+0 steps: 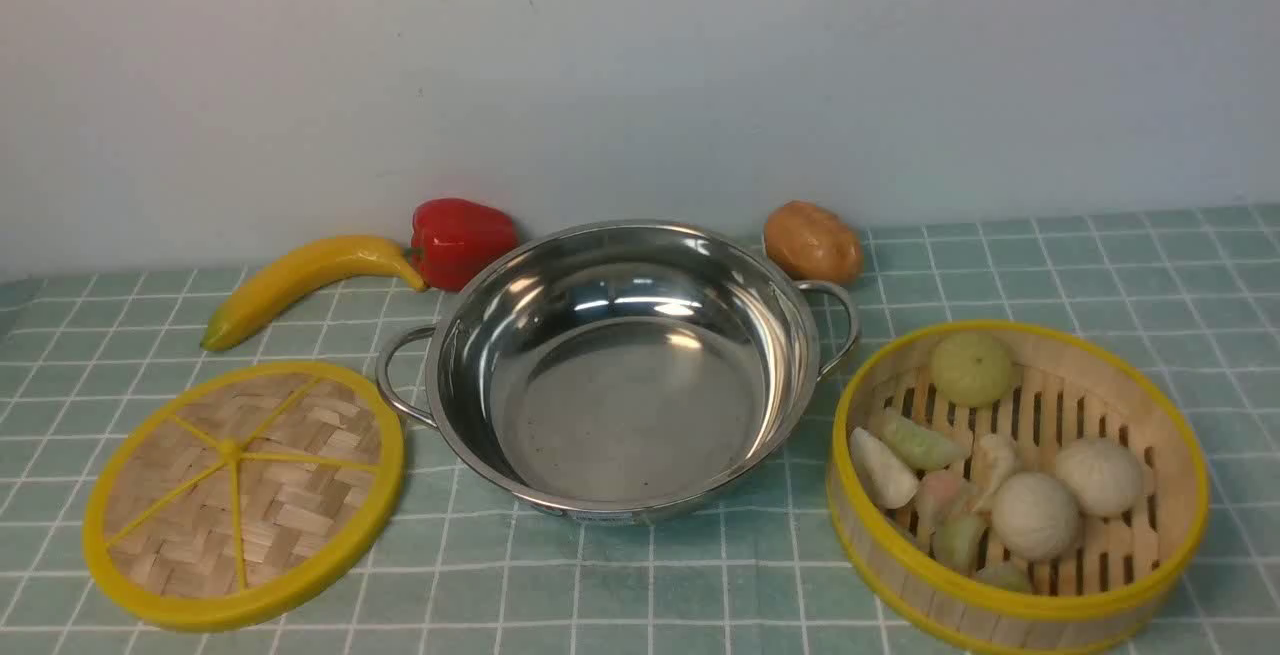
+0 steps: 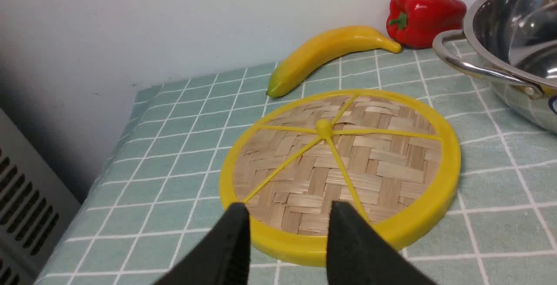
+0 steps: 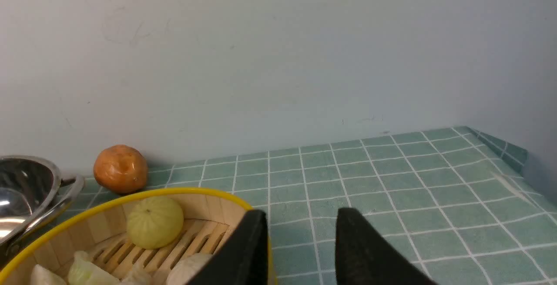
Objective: Place the steamer in the pot on the blue tablecloth, and put the lid on the steamer.
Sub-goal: 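Reach for and grasp the rim of the bamboo steamer holding the buns with the right gripper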
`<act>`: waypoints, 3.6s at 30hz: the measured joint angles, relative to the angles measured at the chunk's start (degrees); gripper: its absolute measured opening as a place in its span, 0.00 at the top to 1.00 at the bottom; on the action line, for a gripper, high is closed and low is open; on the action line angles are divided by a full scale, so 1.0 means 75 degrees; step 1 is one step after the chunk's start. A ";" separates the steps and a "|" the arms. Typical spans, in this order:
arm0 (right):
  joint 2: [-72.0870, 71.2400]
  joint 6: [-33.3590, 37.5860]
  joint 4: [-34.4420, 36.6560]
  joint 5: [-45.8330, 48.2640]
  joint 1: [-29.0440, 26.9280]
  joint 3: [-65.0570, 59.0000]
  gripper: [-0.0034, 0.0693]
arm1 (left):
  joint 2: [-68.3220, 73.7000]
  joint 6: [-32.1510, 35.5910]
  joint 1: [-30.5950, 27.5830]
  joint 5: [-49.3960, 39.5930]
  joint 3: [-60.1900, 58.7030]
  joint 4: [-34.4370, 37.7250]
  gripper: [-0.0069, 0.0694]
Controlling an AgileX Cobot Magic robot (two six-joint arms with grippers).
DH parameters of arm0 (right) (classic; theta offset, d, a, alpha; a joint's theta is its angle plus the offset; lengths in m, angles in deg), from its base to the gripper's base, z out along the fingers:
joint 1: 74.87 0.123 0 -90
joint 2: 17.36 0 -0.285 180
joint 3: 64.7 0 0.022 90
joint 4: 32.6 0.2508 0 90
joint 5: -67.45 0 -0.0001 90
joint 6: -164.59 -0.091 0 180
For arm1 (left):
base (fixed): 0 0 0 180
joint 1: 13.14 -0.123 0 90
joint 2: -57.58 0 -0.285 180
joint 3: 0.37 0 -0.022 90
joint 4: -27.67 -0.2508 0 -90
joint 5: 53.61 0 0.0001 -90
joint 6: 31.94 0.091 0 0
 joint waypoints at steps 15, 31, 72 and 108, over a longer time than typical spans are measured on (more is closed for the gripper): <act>0.0000 0.0018 0.0000 0.0000 0.0000 0.0000 0.62 | 0.0000 0.0000 0.0000 0.0000 0.0000 0.0000 0.59; 0.0000 -0.0595 0.1190 -0.0223 0.0000 0.0000 0.62 | 0.0000 -0.0326 0.0000 0.0370 0.0000 0.0680 0.59; 0.5629 0.1298 0.1725 0.4709 0.0000 0.7909 0.62 | 0.3743 0.4418 0.0000 0.0705 0.4579 0.7167 0.59; 1.3871 0.4299 0.4001 0.4187 0.0007 0.8084 0.64 | 1.0129 -0.0282 0.0000 -0.3815 0.6893 0.1399 0.61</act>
